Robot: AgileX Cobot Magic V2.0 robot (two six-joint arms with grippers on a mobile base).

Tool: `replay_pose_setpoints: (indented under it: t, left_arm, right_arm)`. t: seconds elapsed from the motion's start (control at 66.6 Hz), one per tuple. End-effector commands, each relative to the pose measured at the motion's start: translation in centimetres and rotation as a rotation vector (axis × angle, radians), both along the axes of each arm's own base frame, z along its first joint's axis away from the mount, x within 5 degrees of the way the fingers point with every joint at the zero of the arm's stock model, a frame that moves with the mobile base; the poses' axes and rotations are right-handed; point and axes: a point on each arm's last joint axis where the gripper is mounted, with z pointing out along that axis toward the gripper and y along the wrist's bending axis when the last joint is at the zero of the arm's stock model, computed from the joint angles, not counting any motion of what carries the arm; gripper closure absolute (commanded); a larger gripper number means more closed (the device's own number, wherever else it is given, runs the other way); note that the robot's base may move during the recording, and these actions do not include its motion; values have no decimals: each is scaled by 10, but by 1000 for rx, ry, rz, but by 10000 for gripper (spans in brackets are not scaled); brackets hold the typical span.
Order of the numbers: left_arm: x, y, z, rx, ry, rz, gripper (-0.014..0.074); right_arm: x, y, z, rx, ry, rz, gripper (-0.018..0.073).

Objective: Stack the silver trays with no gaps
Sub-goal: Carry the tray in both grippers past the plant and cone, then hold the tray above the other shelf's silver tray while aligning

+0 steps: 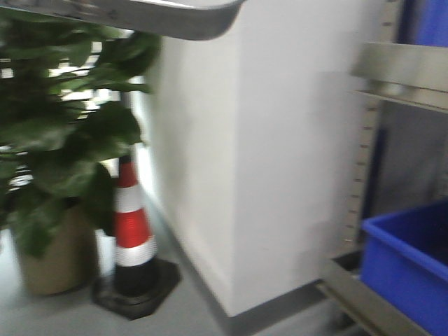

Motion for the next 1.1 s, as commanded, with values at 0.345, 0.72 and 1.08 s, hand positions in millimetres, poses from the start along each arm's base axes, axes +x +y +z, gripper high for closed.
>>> replay_pose_setpoints:
  t: [0.345, 0.72, 1.08]
  left_arm:
    - [1, -23, -1, -74, -17, -173, 606]
    - [1, -23, -1, -74, -17, -173, 606]
    - [1, -23, -1, -74, -17, -173, 606]
  right_arm:
    - [-7, 17, 24, 185, -127, 158, 557]
    - [-7, 17, 24, 188, -128, 160, 557]
    - [-7, 17, 24, 188, -128, 160, 557]
